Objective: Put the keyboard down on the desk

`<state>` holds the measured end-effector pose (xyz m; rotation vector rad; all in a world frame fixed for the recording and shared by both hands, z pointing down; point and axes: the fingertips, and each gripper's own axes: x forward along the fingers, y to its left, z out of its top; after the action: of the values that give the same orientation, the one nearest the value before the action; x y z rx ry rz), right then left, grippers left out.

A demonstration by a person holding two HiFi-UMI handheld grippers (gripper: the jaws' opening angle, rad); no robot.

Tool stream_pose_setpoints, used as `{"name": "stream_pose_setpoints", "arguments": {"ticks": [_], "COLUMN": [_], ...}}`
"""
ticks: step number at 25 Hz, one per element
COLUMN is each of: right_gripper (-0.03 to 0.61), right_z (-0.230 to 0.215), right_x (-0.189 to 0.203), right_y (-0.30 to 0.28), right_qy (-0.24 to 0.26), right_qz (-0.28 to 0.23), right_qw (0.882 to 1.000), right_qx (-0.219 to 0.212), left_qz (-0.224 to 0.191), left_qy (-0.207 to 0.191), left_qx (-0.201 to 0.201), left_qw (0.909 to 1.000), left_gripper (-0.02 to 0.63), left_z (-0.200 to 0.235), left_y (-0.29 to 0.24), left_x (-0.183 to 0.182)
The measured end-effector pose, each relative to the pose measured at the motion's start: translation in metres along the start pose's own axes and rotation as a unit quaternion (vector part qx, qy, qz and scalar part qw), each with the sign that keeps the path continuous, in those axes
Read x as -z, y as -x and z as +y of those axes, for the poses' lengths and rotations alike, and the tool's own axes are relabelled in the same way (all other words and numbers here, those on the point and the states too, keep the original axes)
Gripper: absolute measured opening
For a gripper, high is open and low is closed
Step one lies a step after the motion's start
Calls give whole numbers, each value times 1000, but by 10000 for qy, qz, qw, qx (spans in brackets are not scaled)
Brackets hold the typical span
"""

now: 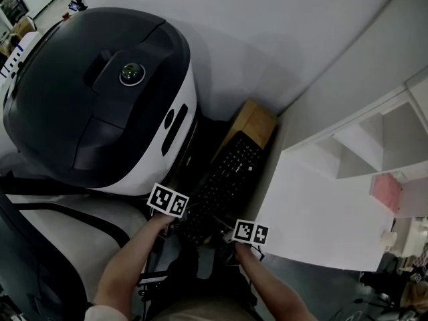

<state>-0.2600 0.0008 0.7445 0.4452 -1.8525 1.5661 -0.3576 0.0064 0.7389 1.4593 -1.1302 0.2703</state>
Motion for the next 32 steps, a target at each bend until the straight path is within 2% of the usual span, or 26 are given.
{"name": "stream_pose_setpoints", "arguments": {"ticks": [3, 7, 11, 13, 17, 24, 27, 32], "right_gripper": [315, 314, 314, 314, 314, 314, 314, 314], "right_z": [-1, 4, 10, 14, 27, 35, 36, 35], "right_x": [-1, 7, 4, 5, 5, 11, 10, 15], "right_y": [4, 4, 10, 12, 17, 23, 22, 26], "right_qy": [-134, -146, -295, -318, -383, -315, -314, -295], "right_qz": [44, 204, 179, 202, 287, 476, 461, 545], "right_qw": [9999, 9996, 9986, 9979, 9933, 9895, 9887, 9881], "right_qx": [22, -142, -399, -534, -1051, -1331, -1390, -1407], "left_qz": [-103, -260, -538, -759, -1192, -1043, -974, -1016], "left_qy": [314, 579, 752, 981, 1425, 1444, 1432, 1463], "left_qx": [308, 452, 823, 1097, 1777, 2452, 2431, 2495], "left_qw": [9990, 9970, 9923, 9862, 9664, 9530, 9544, 9519], "left_gripper": [172, 173, 167, 156, 129, 126, 115, 107], "left_z": [-12, -7, -12, -16, -24, -45, -44, -50], "left_y": [2, 12, 20, 26, 42, 47, 46, 50], "left_x": [7, 18, 15, 14, 4, 9, 11, 15]}}
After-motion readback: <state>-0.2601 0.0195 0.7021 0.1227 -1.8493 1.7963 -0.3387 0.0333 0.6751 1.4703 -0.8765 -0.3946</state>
